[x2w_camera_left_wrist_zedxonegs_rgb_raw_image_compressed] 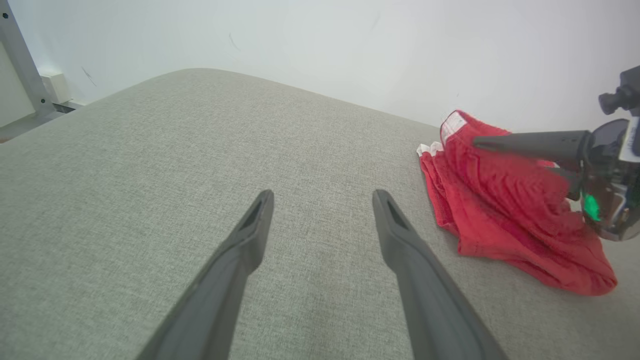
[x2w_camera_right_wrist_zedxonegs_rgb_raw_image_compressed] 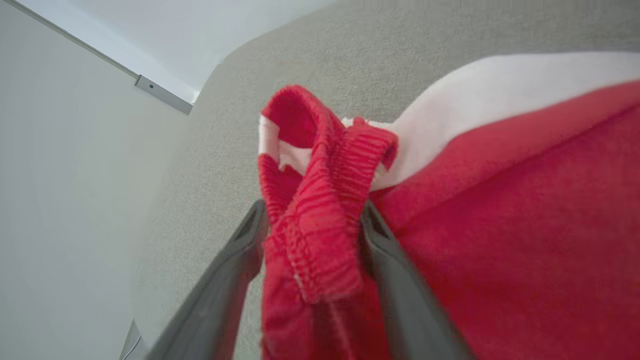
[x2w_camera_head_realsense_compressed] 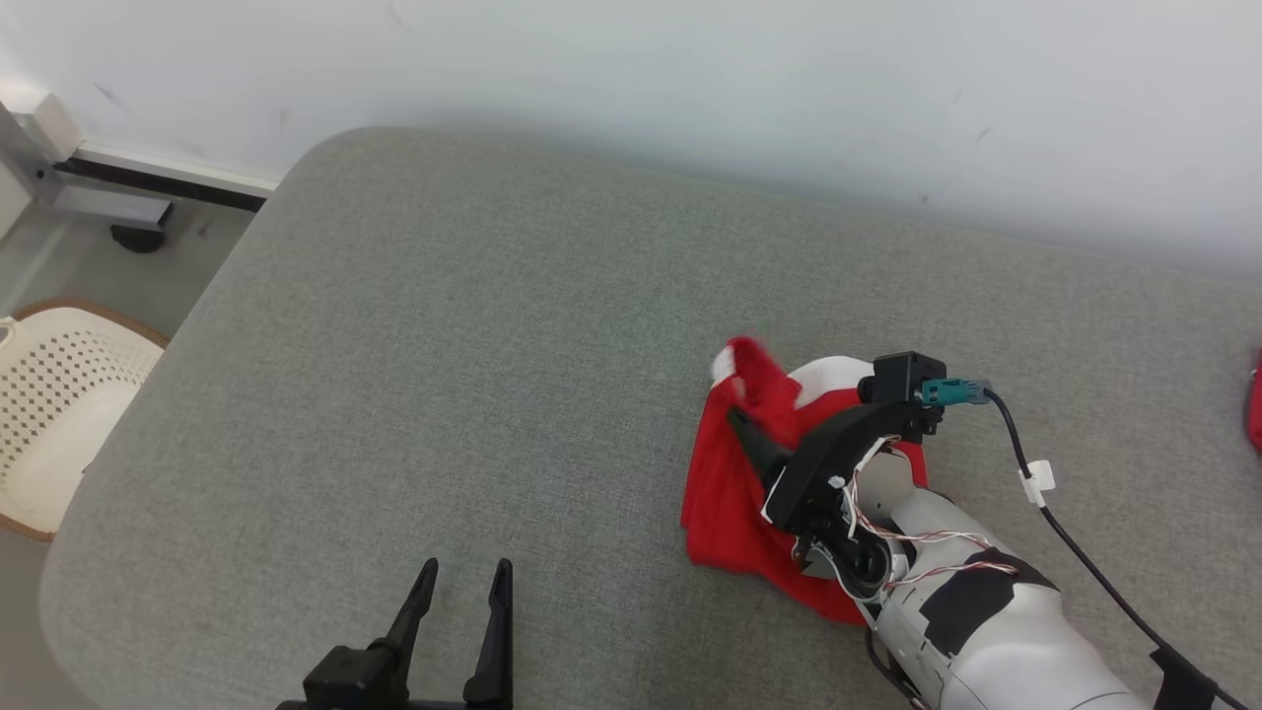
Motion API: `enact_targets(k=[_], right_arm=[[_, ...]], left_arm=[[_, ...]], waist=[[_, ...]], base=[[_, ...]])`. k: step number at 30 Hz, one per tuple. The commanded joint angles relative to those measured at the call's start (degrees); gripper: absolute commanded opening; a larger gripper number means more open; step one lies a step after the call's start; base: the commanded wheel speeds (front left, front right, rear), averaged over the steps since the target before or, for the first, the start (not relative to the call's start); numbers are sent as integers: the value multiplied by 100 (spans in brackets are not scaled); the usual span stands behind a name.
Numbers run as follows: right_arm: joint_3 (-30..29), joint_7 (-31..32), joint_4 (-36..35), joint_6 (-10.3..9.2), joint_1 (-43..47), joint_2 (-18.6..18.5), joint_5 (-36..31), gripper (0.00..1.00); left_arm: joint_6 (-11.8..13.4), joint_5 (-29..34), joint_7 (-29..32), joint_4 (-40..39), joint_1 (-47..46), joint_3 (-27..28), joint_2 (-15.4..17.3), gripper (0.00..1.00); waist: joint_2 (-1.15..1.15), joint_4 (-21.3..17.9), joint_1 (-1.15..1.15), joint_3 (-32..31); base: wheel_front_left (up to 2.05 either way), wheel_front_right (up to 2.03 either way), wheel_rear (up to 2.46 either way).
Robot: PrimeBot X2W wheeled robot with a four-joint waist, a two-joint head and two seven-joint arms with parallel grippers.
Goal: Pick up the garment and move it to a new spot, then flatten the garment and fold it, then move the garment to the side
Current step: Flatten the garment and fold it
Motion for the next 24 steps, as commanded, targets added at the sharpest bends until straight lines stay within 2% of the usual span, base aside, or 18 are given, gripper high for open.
enact_targets(k=[1,8,14,18,21,22,24], right_arm=[[49,-76,-28,13,-71,3,73,100],[264,-822,-343,13,-93,-46,-21,100],[259,-1784,-848,12,131,-602,-362,100],[-275,-1905,-1195,13,364,-983,-712,100],[-993,-1901,-1763,13,854,-1230,-1516,100],[-993,-1901,-1763,13,854,-1230,-1516,100],[-1493,-1892,-2224,13,1317,-1246,-2123,100]], left_arm=[[-10,49,-16,9,24,30,5,100],[-43,138,-16,-4,173,239,5,100],[-87,311,-16,-124,262,427,5,100],[-84,446,-16,-259,397,588,6,100],[-111,528,-16,-351,415,698,5,100],[-111,528,-16,-351,415,698,5,100],[-129,586,-16,-392,456,771,6,100]], waist=[[0,-50,-1,-53],[0,-271,-1,-202],[0,-482,-1,-238],[0,-656,-1,-249],[0,-763,-1,-246],[0,-763,-1,-246],[0,-827,-1,-253]], base=[[0,0,0],[0,0,0],[0,0,0],[0,0,0],[0,0,0],[0,0,0],[0,0,0]])
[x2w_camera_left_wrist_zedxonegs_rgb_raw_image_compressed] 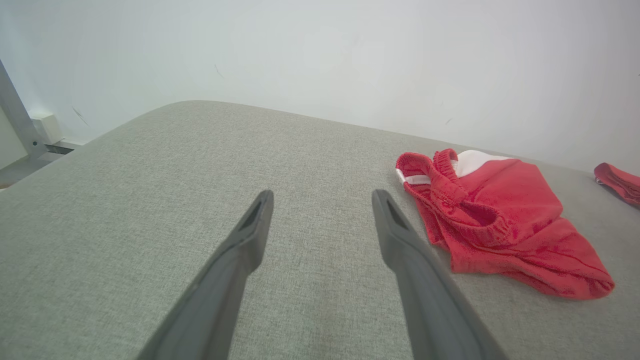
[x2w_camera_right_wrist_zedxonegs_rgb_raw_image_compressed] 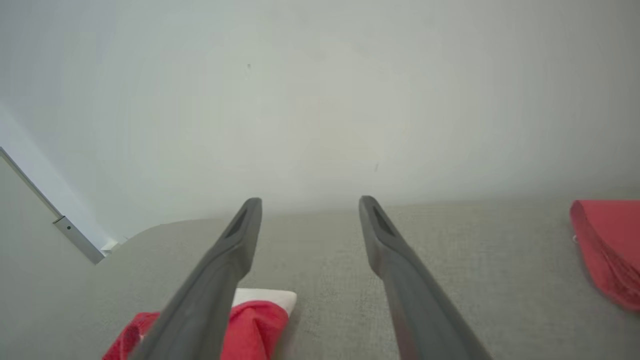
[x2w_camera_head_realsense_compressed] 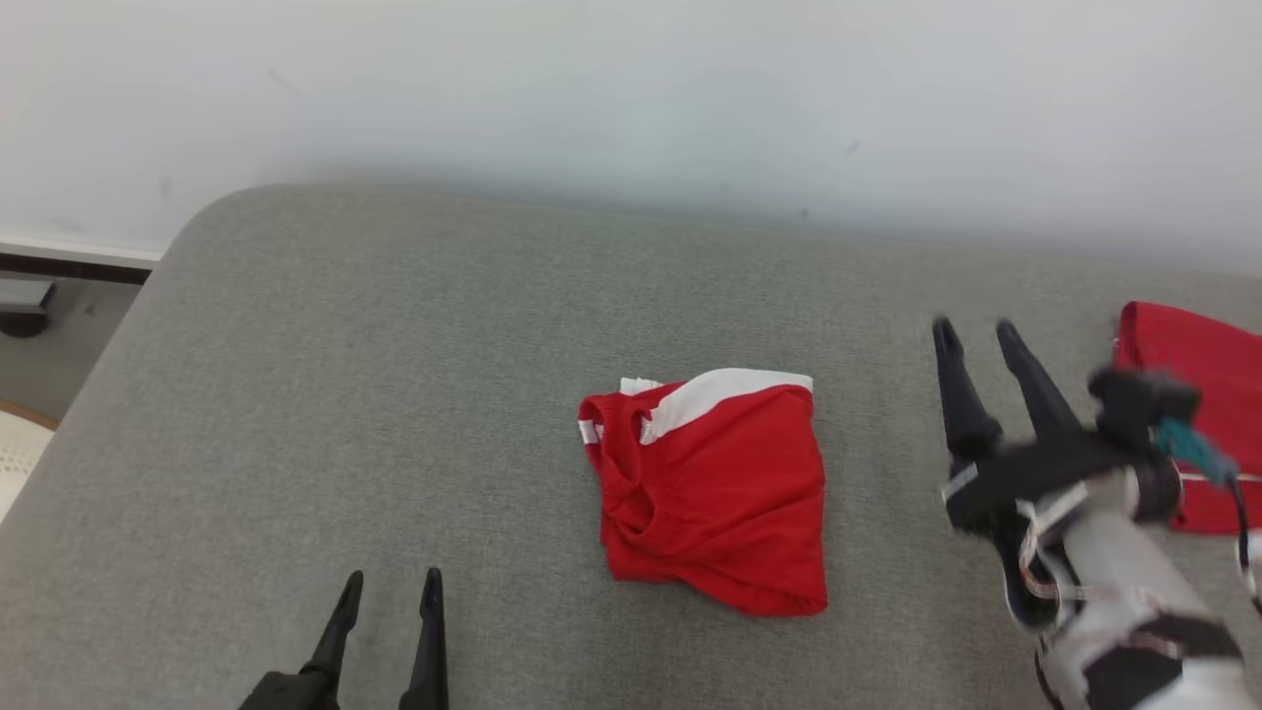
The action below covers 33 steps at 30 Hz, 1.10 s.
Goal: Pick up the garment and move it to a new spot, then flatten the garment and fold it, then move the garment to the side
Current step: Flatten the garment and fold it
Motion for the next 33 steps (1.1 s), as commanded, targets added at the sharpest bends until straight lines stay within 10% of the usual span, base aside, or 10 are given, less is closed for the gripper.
enact_targets(k=[1,14,33], right_arm=[[-257,5,-270,13,407,73,-355,100],[-2375,3,-2737,13,2983,1067,-2357,100],[-2007,3,-3614,8,4249,1278,-3195,100]], left_arm=[[-30,60,-15,-48,90,59,6,100],[-38,343,-15,-462,296,472,5,100],[-110,804,-15,-516,700,955,4,100]], waist=[[0,-100,0,-13],[0,-490,0,-136],[0,-677,0,-377]], base=[[0,0,0],[0,0,0],[0,0,0]])
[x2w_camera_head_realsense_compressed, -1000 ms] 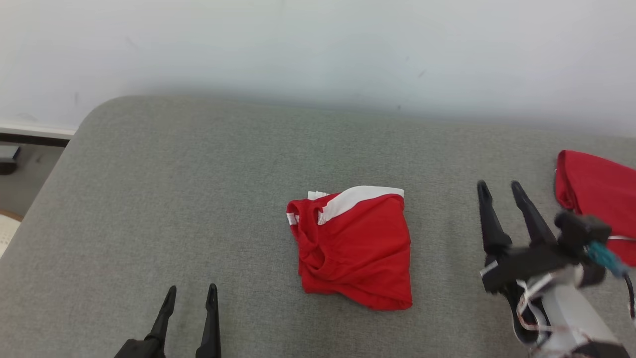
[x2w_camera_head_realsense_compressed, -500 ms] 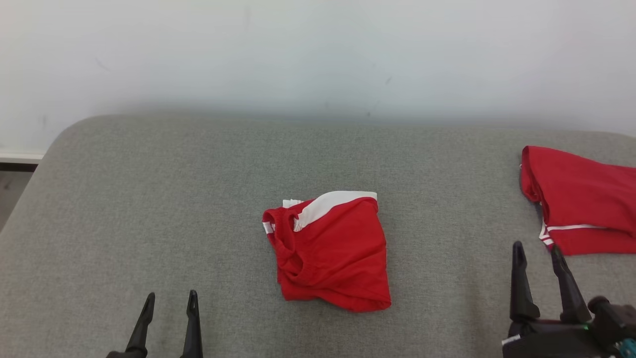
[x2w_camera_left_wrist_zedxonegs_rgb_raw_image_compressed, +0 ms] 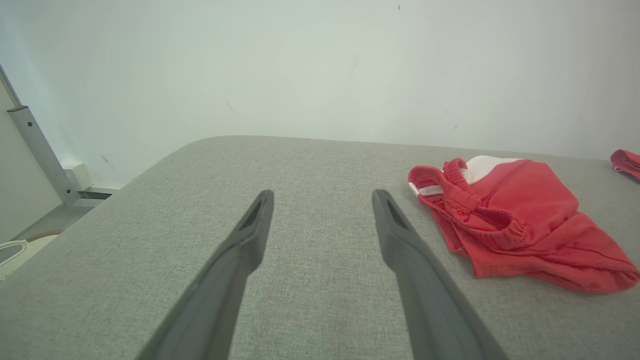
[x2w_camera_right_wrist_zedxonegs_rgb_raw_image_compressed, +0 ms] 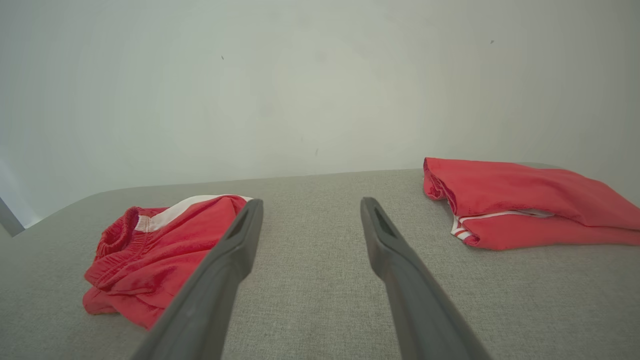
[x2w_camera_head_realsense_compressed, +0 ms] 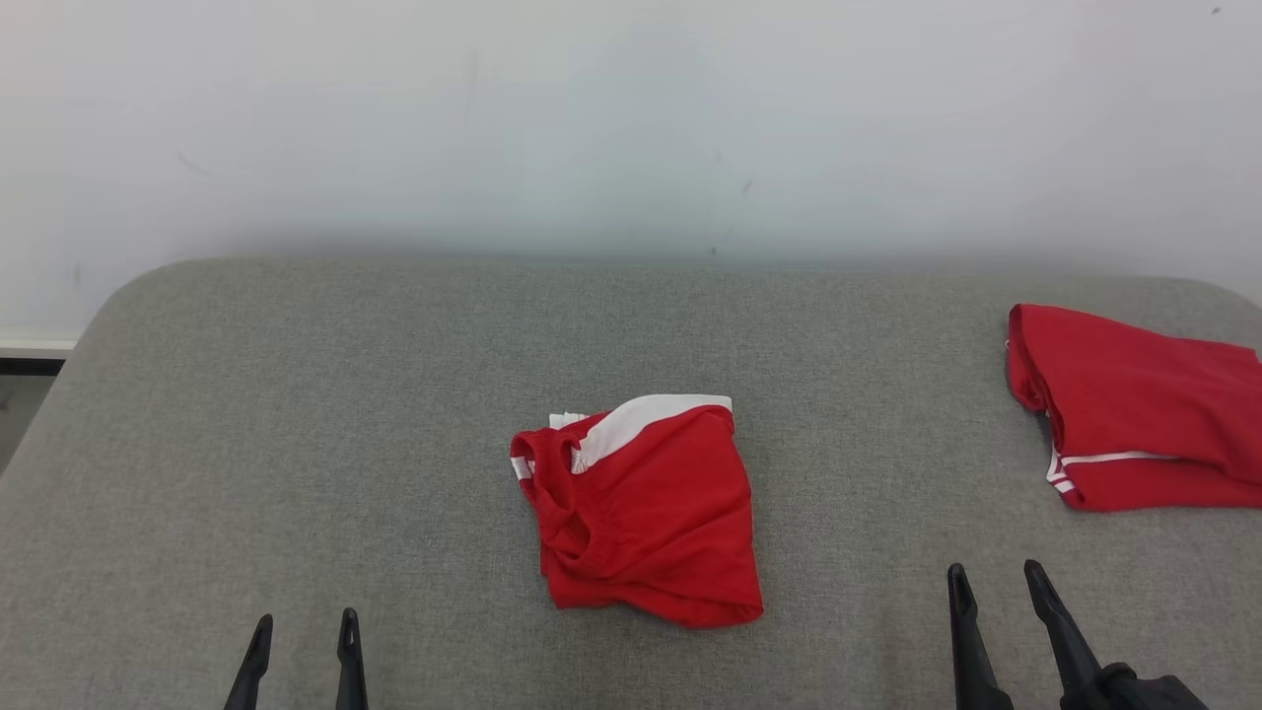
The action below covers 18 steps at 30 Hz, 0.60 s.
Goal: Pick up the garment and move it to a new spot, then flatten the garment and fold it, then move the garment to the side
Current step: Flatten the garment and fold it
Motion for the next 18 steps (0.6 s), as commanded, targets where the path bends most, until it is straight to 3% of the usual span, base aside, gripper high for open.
enact_targets(k=[1,18], right_arm=[[-8,4,-9,3,79,-29,-3,100],[-87,4,92,3,8,-25,88,100]], left_arm=[[-20,59,-15,13,103,1,2,100],[76,192,-15,-8,99,-96,1,100]], waist=[[0,16,0,-9],[0,23,0,-44]], base=[[0,0,0],[0,0,0]])
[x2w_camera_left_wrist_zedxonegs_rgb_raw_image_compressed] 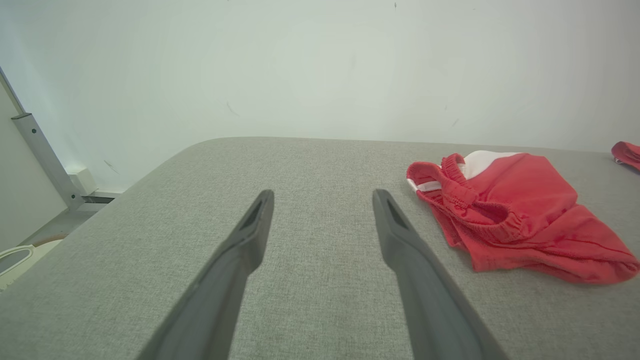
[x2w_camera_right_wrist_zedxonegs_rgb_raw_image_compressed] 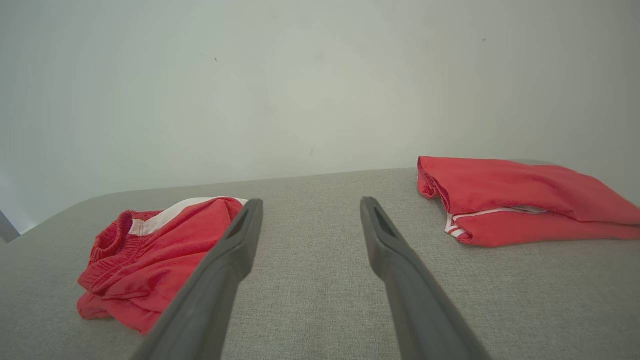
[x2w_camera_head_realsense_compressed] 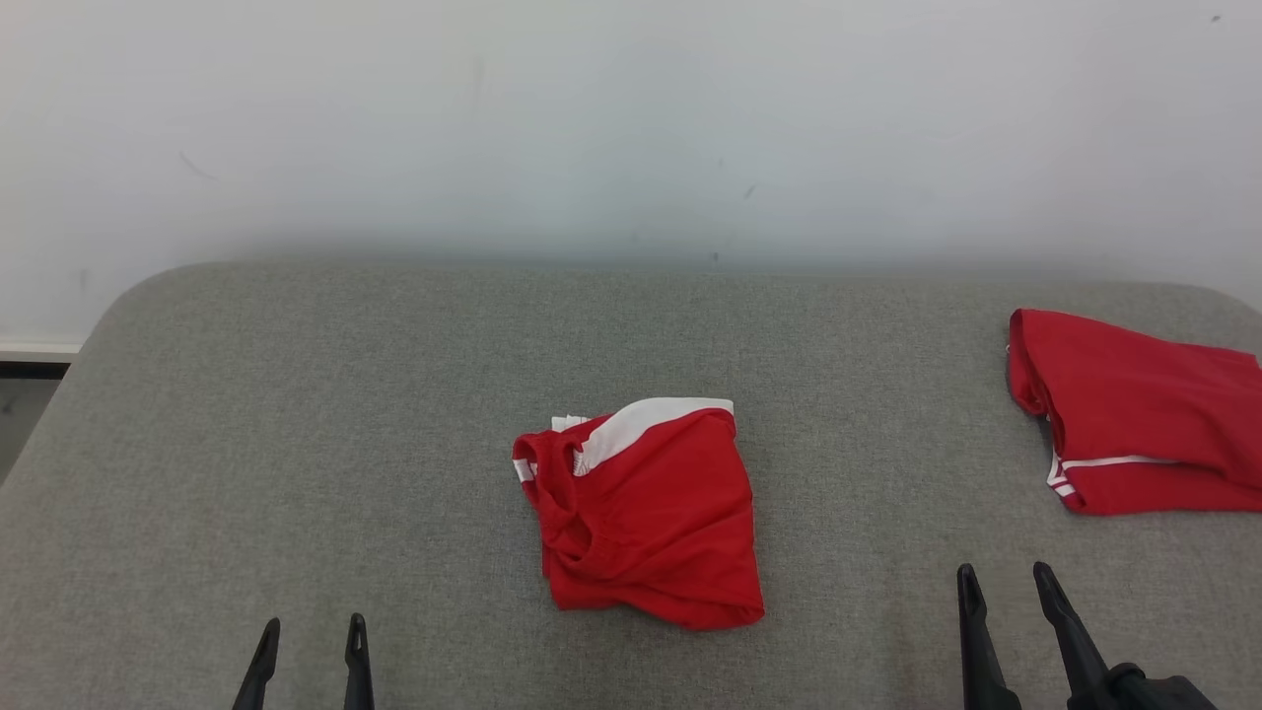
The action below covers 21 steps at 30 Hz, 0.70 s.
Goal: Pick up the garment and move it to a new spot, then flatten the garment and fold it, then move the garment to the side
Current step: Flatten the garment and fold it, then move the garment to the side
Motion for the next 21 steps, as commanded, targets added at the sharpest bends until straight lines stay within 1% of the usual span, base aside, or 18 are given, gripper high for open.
enact_targets(k=[1,8,21], right_arm=[[-20,3,11,3,15,-6,21,100],[-138,2,37,3,14,-5,49,100],[-174,2,80,3,29,-6,87,100]], left_arm=[[28,9,-16,-27,41,0,4,100],[36,-33,-16,-50,48,29,3,100],[16,-1,-16,-5,32,68,3,100]], waist=[[0,-1,0,0],[0,-31,0,8],[0,-56,0,46]], base=[[0,0,0],[0,0,0],[0,0,0]])
